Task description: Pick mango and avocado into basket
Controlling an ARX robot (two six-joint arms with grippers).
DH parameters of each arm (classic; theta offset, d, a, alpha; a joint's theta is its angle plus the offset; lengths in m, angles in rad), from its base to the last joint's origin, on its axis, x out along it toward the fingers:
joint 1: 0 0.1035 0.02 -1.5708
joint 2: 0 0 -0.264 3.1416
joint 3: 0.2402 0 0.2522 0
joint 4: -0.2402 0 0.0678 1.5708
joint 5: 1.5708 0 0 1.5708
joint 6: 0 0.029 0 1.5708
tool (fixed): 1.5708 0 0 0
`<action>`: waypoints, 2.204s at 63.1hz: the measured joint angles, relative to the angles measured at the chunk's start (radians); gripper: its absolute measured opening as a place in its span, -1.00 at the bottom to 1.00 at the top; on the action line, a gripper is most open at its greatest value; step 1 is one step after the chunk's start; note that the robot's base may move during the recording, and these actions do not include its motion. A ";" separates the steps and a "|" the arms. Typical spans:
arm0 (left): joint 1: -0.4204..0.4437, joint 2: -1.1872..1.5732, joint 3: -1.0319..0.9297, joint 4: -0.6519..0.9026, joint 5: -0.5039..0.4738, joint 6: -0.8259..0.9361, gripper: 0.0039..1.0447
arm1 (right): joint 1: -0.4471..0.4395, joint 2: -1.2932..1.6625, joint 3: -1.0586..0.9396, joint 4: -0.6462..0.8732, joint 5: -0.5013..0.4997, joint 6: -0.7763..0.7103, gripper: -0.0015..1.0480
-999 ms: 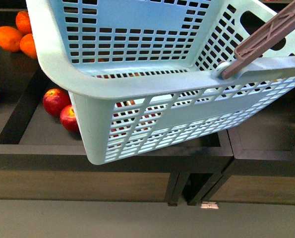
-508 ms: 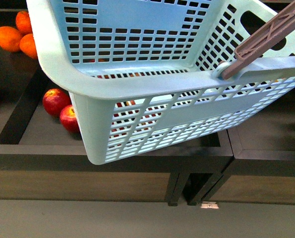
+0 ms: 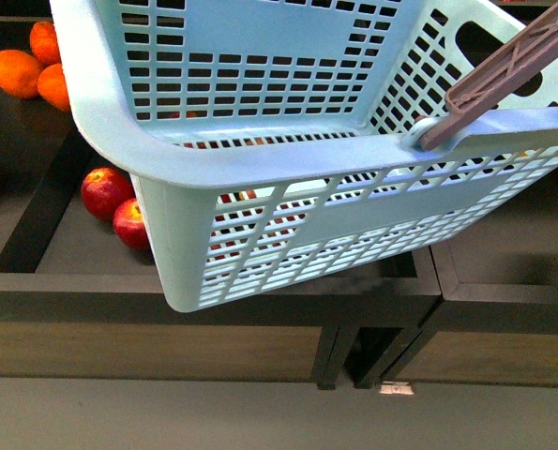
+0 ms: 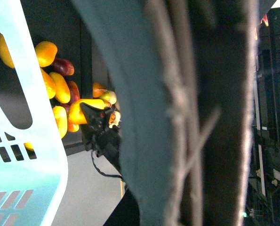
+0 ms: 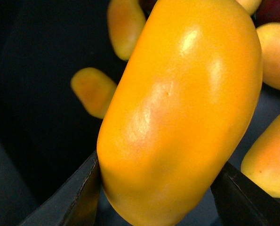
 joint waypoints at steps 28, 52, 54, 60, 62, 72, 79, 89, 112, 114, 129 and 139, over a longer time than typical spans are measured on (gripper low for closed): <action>0.000 0.000 0.000 0.000 0.000 0.000 -0.91 | 0.180 -0.470 -0.195 0.026 -0.075 -0.067 0.09; 0.000 0.000 0.000 0.000 0.000 0.000 -0.91 | 0.464 -0.359 -0.021 -0.003 -0.054 -0.059 0.09; 0.000 0.000 0.000 0.000 0.000 0.000 -0.91 | 0.471 -0.359 -0.023 -0.004 -0.055 -0.058 0.09; 0.000 0.000 0.000 0.000 0.000 0.000 -0.91 | 0.492 -0.359 -0.029 -0.005 -0.060 -0.045 0.09; 0.000 0.000 0.000 0.000 0.001 0.000 -0.91 | 0.499 -0.361 -0.033 -0.005 -0.061 -0.039 0.09; 0.000 0.000 -0.003 -0.004 0.007 0.000 -0.91 | 0.504 -0.371 -0.052 -0.005 -0.062 -0.013 0.09; 0.000 0.000 -0.005 -0.006 0.011 0.001 -0.91 | 0.504 -0.378 -0.066 -0.005 -0.061 -0.004 0.09; -0.002 0.000 -0.006 -0.006 0.015 0.000 -0.91 | 0.504 -0.385 -0.077 -0.007 -0.062 0.006 0.09; -0.002 0.000 -0.009 -0.006 0.023 0.001 -0.91 | 0.517 -0.385 -0.081 -0.011 -0.062 0.039 0.09; -0.002 0.000 -0.010 -0.006 0.023 0.001 -0.91 | 0.517 -0.385 -0.082 -0.011 -0.063 0.040 0.09; -0.002 0.000 -0.018 -0.006 0.026 0.001 -0.91 | 0.522 -0.385 -0.088 -0.019 -0.068 0.048 0.31; -0.002 0.000 -0.019 -0.006 0.026 0.001 -0.91 | 0.522 -0.388 -0.091 -0.020 -0.070 0.050 0.70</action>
